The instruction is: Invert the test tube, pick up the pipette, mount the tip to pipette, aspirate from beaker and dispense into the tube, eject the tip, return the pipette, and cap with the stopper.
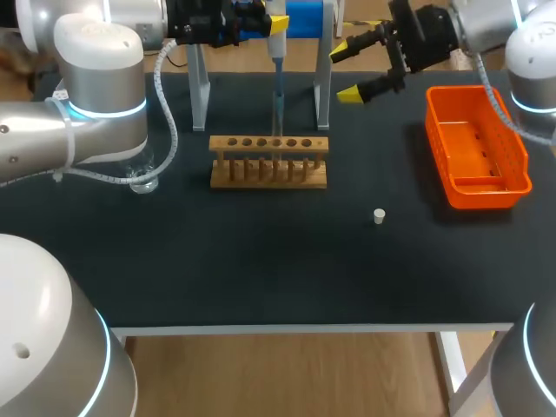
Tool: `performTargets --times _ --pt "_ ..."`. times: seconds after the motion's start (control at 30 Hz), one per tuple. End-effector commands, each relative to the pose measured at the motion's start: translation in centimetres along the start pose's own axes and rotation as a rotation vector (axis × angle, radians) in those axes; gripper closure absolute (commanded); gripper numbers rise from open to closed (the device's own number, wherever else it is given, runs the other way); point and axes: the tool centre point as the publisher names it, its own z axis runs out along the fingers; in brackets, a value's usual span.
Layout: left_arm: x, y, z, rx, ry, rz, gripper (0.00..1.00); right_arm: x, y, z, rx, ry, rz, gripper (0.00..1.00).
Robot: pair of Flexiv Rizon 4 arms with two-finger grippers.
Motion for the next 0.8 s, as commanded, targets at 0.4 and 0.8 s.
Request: performTargets --times 0.4,0.8 --pt "0.0 -0.1 0.0 -0.002 0.000 -0.001 1.00 -0.1 -5.6 2.2 -0.012 0.040 0.028 0.00" --pt "0.0 -0.1 0.0 -0.002 0.000 -0.001 1.00 -1.0 -8.9 6.5 0.009 0.174 -0.039 0.00"
